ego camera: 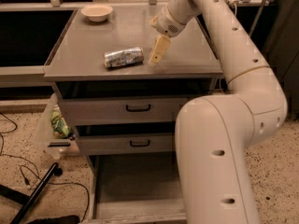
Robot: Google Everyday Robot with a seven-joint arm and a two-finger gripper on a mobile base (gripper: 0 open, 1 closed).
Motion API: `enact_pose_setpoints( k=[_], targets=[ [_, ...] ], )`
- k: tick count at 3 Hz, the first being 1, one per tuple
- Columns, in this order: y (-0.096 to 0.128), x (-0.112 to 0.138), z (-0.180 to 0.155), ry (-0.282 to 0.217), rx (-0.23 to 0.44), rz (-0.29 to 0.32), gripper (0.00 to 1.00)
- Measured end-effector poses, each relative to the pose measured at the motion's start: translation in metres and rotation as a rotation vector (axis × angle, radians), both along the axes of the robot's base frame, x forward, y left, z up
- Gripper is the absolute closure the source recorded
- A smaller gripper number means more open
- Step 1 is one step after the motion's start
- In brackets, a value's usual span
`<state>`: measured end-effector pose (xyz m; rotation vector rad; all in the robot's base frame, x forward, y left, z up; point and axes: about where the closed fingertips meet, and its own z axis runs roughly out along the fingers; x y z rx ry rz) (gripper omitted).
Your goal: Place redbull can into bottom drawer
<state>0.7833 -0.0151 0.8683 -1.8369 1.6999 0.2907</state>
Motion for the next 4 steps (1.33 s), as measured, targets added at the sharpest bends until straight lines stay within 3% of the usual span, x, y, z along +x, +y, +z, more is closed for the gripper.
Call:
enact_pose_setpoints(
  k=[1, 4],
  targets=[
    [0.020, 0.005, 0.001, -0.012, -0.006, 0.042, 0.00],
    [0.035, 0.006, -0.017, 0.021, 0.041, 0.074, 0.00]
  ],
)
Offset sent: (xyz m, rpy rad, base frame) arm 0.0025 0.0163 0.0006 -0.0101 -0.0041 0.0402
